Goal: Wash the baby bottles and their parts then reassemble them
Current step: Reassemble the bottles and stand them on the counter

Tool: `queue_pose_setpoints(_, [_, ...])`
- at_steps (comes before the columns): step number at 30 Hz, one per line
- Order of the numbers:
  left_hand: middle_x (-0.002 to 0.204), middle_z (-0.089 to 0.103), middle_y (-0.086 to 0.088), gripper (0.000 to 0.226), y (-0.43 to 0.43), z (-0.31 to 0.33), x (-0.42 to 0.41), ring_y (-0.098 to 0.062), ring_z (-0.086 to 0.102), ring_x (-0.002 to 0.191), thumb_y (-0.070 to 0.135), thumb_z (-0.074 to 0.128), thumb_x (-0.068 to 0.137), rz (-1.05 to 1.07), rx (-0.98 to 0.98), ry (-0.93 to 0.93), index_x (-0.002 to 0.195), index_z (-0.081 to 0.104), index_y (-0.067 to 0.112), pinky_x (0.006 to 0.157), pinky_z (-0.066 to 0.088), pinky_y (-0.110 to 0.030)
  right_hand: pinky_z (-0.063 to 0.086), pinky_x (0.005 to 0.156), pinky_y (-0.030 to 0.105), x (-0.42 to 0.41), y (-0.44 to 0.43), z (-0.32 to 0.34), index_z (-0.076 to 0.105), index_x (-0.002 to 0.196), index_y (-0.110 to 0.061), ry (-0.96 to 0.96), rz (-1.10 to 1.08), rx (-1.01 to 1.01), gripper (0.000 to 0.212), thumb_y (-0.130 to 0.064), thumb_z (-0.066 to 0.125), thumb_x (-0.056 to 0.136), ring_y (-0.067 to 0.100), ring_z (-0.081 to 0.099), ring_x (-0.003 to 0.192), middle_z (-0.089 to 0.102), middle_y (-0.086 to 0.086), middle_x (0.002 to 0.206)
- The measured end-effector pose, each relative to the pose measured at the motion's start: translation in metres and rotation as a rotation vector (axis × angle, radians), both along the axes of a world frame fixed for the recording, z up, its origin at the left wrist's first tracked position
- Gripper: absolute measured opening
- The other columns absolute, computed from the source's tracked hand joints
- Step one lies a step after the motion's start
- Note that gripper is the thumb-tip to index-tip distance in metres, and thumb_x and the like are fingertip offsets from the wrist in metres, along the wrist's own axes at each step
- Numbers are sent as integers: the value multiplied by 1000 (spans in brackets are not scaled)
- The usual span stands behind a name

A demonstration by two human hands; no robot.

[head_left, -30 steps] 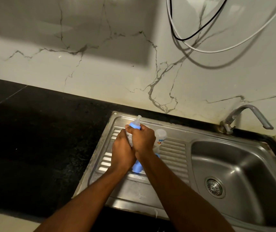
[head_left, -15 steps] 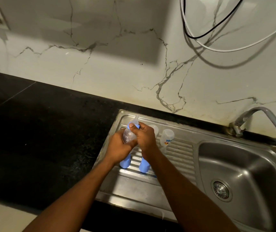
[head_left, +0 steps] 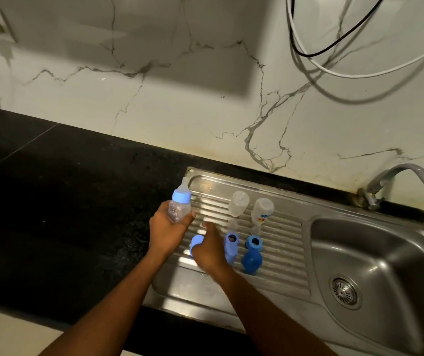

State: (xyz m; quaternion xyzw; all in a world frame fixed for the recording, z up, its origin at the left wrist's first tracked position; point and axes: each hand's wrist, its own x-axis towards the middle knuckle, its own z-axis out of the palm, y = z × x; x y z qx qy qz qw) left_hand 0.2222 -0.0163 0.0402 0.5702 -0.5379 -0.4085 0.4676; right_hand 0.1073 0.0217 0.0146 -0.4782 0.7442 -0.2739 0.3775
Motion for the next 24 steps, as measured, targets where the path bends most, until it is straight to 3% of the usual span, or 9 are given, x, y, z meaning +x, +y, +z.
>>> queue_pose_setpoints(3, [94,71,1,38,3,-1,-3,-14,70,86,23,85,79,6,-10,19,110,64,15,81,60,-42,40,100,30,5,11,-17,41,140,-11,267,217,-11,56,-7,63,89,26,50,127,48,8,136])
queue_pose_setpoints(6, [97,73,-1,41,3,-6,-4,-16,72,87,27,85,78,-41,16,62,112,66,15,81,61,-44,41,92,20,2,13,-3,41,143,-11,332,188,-118,47,-22,57,100,20,56,123,57,3,133])
queue_pose_setpoints(8, [95,74,-1,41,5,-4,-3,-17,72,86,31,85,77,-60,33,90,111,67,16,79,61,-44,40,78,11,-4,3,22,42,139,-12,266,35,-175,48,-32,59,99,14,60,112,61,1,125])
queue_pose_setpoints(10, [92,74,-1,45,5,0,-3,-18,72,84,41,81,71,-87,44,144,108,68,19,76,60,-41,47,78,18,-15,-15,52,49,129,-7,149,-94,-345,41,-25,65,96,14,62,98,64,5,111])
queue_pose_setpoints(13, [84,73,2,34,5,11,-8,-11,69,76,29,79,74,-144,24,205,103,70,14,69,55,-30,48,82,26,-44,-44,89,55,127,-6,17,-167,-528,34,-13,63,95,16,62,94,61,-1,104])
queue_pose_setpoints(16, [74,68,3,16,8,23,-18,-9,64,67,13,77,83,-227,5,219,96,69,10,62,52,-24,57,88,38,-66,-62,122,49,140,-16,-436,-86,-449,41,-14,57,100,21,61,107,59,4,121])
queue_pose_setpoints(18, [69,63,3,11,10,29,-25,-10,60,63,10,76,85,-267,-5,218,93,67,8,60,51,-25,61,82,39,-73,-65,133,48,138,-15,-645,8,-376,38,-12,56,101,26,64,106,59,12,122])
queue_pose_setpoints(21, [72,64,-10,30,12,38,-31,-20,61,65,32,76,76,-303,6,239,93,68,9,61,53,-34,61,80,42,-74,-60,132,47,132,-13,-621,60,-389,34,-16,59,100,33,67,106,60,22,120])
queue_pose_setpoints(24, [71,64,-11,24,13,44,-36,-22,60,64,26,74,80,-316,19,260,94,69,7,61,51,-36,61,79,41,-72,-54,129,48,132,-10,-556,67,-407,33,-16,58,101,27,68,101,61,15,116])
